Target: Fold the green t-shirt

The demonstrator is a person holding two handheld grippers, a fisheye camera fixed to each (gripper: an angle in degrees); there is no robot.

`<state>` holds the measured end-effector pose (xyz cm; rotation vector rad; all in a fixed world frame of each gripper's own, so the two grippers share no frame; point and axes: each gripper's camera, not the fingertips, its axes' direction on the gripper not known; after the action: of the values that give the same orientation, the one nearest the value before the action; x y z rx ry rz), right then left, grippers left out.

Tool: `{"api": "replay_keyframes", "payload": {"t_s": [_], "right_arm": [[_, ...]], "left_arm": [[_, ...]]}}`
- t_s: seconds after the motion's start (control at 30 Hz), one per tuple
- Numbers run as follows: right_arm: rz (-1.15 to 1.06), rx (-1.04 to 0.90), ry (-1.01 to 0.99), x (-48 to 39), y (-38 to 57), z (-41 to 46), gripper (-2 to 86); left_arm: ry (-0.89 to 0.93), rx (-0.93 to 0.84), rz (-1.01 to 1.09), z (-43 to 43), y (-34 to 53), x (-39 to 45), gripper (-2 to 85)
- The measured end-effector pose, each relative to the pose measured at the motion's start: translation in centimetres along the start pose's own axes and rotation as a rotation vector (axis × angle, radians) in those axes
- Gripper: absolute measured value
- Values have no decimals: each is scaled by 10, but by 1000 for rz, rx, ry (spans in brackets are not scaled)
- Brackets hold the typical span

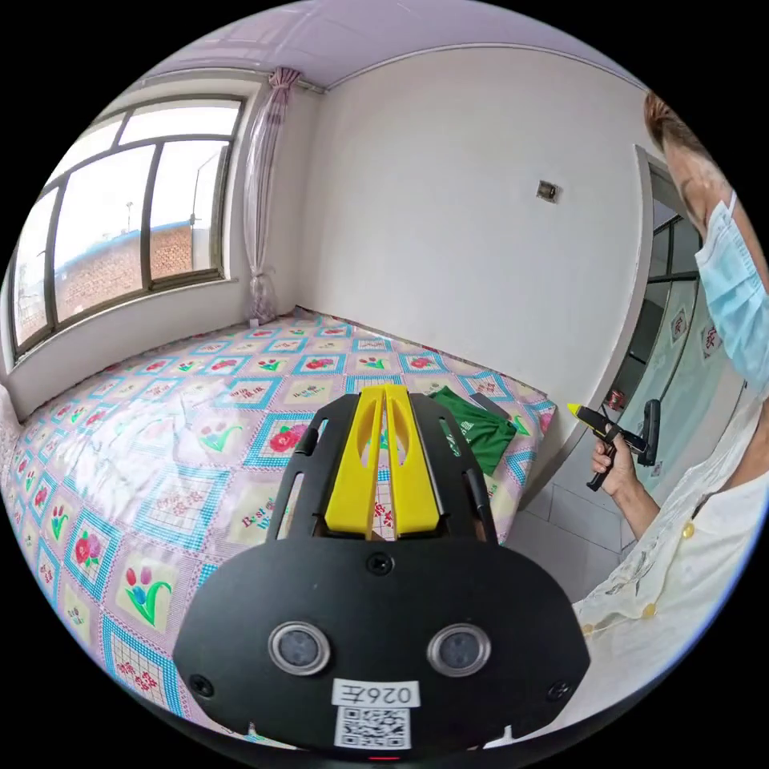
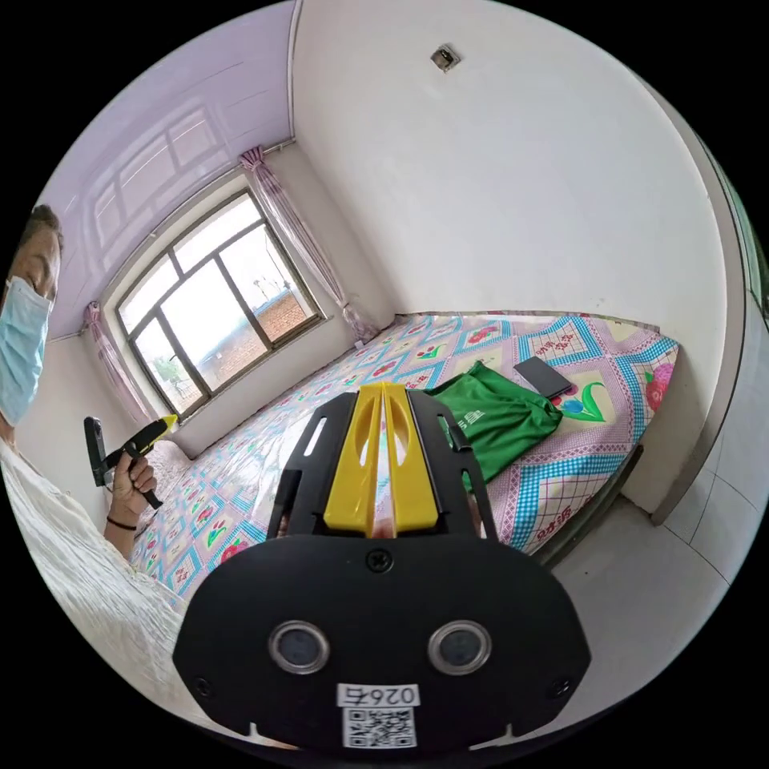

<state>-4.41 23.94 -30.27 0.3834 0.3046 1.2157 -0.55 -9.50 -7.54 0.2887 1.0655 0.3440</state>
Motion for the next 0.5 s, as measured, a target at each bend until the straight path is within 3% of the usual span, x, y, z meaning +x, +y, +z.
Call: {"api": "replay_keyframes", "payload": {"t_s": [0.5], "right_arm": [[94,-205,29,79,-55,129,-10]], "left_arm": [[235,-292,-102,269,-43,-10,10]]}}
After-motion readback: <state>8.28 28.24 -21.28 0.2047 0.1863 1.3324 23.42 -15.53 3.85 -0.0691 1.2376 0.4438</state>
